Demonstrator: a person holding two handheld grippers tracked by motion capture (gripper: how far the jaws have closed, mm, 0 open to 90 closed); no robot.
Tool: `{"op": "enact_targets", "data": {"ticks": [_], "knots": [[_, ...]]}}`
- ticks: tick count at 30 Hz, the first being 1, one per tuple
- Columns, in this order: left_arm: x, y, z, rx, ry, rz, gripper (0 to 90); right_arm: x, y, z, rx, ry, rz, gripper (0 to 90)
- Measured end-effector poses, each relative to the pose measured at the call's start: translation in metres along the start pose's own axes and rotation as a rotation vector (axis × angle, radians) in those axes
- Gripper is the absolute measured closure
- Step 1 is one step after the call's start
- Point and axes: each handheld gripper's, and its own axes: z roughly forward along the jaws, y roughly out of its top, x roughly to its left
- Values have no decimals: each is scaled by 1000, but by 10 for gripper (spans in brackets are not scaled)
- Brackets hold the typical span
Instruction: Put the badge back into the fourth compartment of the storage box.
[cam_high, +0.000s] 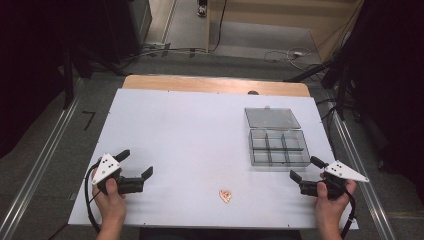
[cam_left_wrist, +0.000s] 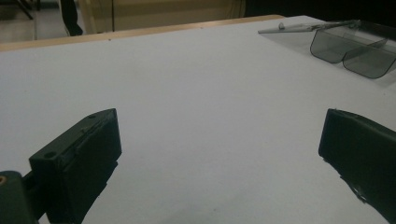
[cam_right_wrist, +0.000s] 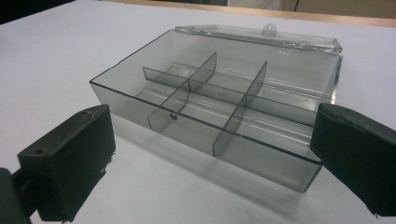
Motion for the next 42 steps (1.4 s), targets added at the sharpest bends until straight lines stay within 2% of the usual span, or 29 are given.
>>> {"op": "enact_targets", "data": {"ticks": [8, 14, 22, 37, 42], "knots": [[-1, 0, 0, 8, -13, 2, 1, 11, 9, 3, 4, 43, -1, 0], [-2, -1, 0, 7, -13, 4, 1, 19, 18, 2, 1, 53, -7, 0], [-2, -1, 0, 10, -14, 4, 2, 36, 25, 12, 32, 89, -51, 0], [-3, -1, 1, 20, -20, 4, 2, 56, 34, 23, 50, 160, -61, 0], [-3, -1, 1, 20, -23, 4, 2, 64, 38, 28, 64, 162, -75, 0]]}}
